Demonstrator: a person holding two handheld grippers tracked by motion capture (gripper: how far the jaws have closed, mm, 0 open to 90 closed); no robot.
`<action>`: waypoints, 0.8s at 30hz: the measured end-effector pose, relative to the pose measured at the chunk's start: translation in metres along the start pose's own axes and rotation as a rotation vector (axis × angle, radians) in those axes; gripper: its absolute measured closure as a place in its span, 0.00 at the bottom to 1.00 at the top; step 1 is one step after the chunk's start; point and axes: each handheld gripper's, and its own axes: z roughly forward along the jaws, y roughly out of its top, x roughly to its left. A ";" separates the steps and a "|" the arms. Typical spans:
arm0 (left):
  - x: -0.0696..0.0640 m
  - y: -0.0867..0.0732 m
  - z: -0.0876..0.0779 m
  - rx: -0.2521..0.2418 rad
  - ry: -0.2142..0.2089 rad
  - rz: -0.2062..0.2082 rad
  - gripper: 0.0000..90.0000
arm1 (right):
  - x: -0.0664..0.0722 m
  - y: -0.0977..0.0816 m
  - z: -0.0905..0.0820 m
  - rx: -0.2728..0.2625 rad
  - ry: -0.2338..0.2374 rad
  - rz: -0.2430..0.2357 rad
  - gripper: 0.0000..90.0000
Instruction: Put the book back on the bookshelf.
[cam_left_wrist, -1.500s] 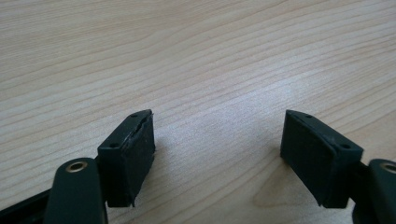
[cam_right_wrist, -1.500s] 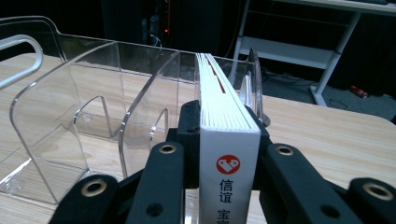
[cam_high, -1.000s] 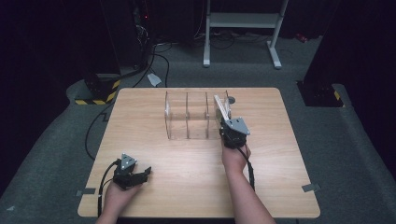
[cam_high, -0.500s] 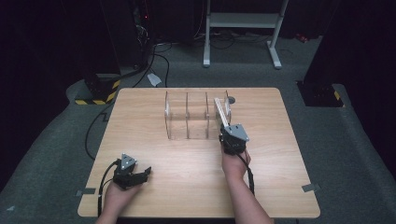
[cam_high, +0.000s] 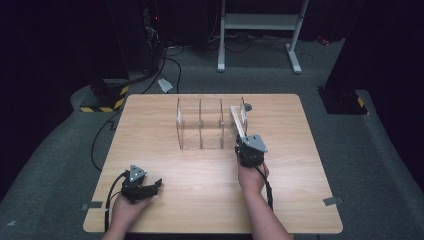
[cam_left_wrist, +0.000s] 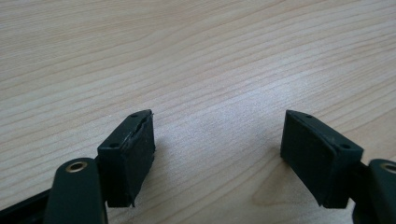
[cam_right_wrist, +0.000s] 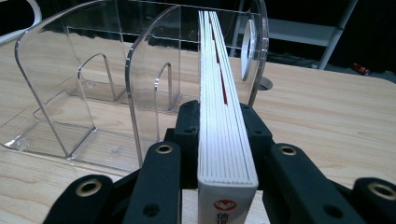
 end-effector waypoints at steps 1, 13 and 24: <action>0.000 0.000 0.000 0.000 0.000 0.000 0.29 | 0.000 0.000 0.000 -0.001 -0.002 0.002 0.81; 0.000 0.000 0.000 0.000 0.000 0.000 0.29 | -0.004 0.002 0.000 0.020 0.008 0.005 0.78; 0.000 0.000 0.000 0.001 0.000 0.000 0.29 | 0.001 0.005 0.001 -0.014 -0.008 -0.023 0.84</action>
